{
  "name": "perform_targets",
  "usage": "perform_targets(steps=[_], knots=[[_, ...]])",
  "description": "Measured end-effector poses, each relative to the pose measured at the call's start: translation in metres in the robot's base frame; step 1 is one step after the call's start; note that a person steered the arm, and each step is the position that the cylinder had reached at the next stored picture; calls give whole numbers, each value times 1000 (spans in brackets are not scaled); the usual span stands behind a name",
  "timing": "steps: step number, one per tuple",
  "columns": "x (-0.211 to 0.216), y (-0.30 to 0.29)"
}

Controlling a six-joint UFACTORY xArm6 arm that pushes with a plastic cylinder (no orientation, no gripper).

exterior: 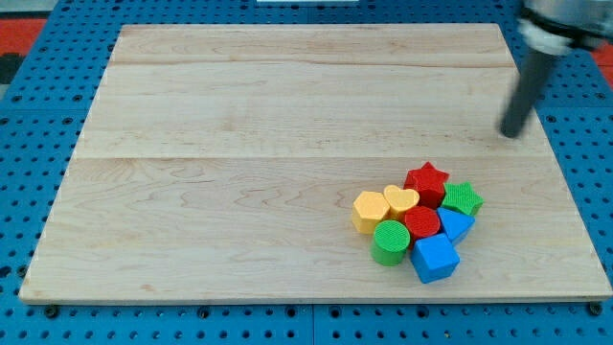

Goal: Push the green star above the blue triangle

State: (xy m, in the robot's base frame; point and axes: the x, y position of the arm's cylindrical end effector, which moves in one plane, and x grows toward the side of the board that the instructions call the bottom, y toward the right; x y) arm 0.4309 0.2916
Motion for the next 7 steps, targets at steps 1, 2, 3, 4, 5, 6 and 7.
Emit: perform_targets(steps=[1,2,3,4,5,6,7], knots=[[91,21],[103,-32],[110,-38],[114,-53],[102,-58],[81,-69],[71,-70]])
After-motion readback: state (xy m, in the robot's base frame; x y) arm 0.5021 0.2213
